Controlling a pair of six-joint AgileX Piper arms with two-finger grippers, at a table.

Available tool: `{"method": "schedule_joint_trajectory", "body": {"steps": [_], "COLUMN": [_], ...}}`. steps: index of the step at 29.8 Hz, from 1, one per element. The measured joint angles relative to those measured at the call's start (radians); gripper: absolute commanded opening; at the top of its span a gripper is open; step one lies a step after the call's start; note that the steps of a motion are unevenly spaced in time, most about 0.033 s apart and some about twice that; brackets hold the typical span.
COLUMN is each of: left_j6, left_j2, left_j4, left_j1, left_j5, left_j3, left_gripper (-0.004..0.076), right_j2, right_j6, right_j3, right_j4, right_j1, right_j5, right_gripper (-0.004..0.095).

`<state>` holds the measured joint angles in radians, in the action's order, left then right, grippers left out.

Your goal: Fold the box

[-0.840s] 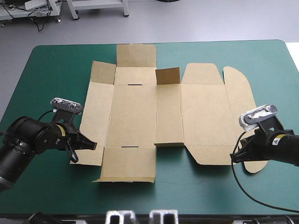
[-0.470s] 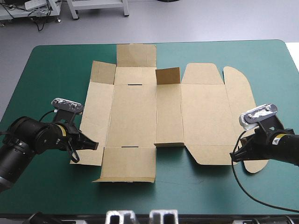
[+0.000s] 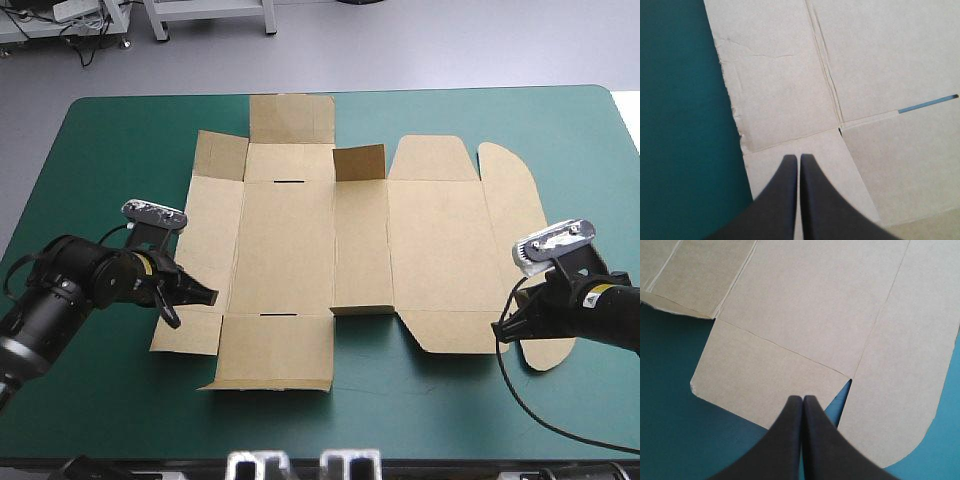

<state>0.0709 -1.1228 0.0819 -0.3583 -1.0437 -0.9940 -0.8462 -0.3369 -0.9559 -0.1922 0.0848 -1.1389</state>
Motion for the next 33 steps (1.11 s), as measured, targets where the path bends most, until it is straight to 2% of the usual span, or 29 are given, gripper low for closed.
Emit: {"method": "schedule_joint_trajectory", "body": {"steps": [5,7,11,13,18,22,27,30,33], "left_j6": [-0.141,-0.249,-0.530,-0.609,-0.695,-0.726,-0.749,-0.754,-0.756], "left_j2": [-0.093,-0.123,-0.168,-0.182,-0.205,-0.237,-0.271,-0.291,-0.330], "left_j4": [-0.156,-0.282,-0.559,-0.627,-0.661,-0.653,-0.646,-0.658,-0.694], "left_j1": [0.100,0.147,0.259,0.317,0.514,0.669,0.779,0.796,0.799], "left_j5": [0.090,0.111,0.085,0.056,0.006,-0.107,-0.164,-0.162,-0.157], "left_j3": [-0.001,-0.001,-0.015,-0.031,-0.066,-0.075,-0.076,-0.076,-0.077], "left_gripper": [0.0016,0.0016,0.0016,0.0016,0.0016,0.0014,0.0022,0.0099,0.0247], "right_j2": [0.000,0.000,0.000,0.000,0.000,0.000,0.000,0.000,0.000], "right_j6": [0.000,0.000,0.000,0.000,0.000,0.000,0.000,0.000,0.000], "right_j3": [0.000,0.000,0.000,0.000,0.000,0.000,0.000,0.000,0.000], "right_j4": [0.000,0.000,0.000,0.000,0.000,0.000,0.000,0.000,0.000], "right_j1": [0.000,0.000,0.000,0.000,0.000,0.000,0.000,0.000,0.000], "right_j5": [0.006,0.007,0.007,0.007,0.010,0.023,0.050,0.051,0.051], "right_gripper": [-0.0018,-0.0018,-0.0017,-0.0017,-0.0017,-0.0017,-0.0017,-0.0017,-0.0017]}}
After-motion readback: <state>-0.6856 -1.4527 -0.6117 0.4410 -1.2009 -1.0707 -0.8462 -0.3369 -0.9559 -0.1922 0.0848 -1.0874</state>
